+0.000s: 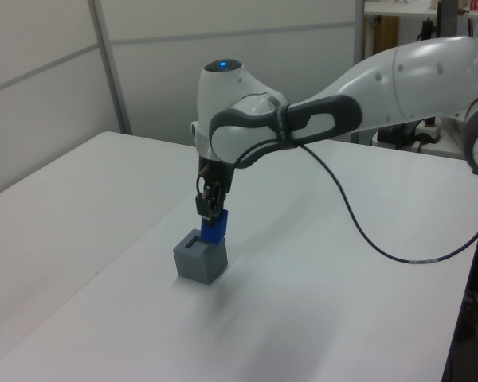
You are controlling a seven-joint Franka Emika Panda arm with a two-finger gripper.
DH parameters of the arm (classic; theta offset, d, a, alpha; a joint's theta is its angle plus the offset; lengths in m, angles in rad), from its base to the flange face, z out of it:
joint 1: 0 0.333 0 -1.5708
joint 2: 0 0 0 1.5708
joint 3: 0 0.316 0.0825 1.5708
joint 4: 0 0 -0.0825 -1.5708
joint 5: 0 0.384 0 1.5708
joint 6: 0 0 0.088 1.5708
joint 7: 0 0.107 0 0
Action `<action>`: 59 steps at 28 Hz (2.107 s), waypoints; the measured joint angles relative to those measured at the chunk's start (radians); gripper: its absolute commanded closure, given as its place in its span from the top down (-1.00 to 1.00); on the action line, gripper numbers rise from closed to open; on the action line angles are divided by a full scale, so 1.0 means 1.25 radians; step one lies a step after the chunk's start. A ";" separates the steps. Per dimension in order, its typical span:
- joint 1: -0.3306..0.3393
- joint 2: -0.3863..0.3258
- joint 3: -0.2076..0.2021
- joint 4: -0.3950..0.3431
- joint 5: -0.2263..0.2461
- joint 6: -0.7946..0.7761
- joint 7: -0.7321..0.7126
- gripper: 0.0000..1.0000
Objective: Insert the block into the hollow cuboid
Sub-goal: 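Lower the blue block into the grey cube's opening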
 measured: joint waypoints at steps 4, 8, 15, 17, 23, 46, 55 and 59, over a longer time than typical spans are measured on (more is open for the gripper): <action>0.000 0.029 0.000 0.013 0.000 0.052 0.000 -1.00; 0.000 0.046 0.000 0.019 0.000 0.080 0.007 -1.00; -0.001 0.053 0.000 0.021 0.000 0.087 0.034 -0.99; -0.001 0.055 0.000 0.021 0.001 0.089 0.044 -0.96; -0.001 0.064 0.000 0.021 0.007 0.116 0.068 -0.48; -0.001 0.063 0.000 0.023 0.009 0.071 0.074 -0.21; 0.001 0.062 0.000 0.023 0.009 0.065 0.076 1.00; 0.001 0.058 0.000 0.026 0.009 0.064 0.111 1.00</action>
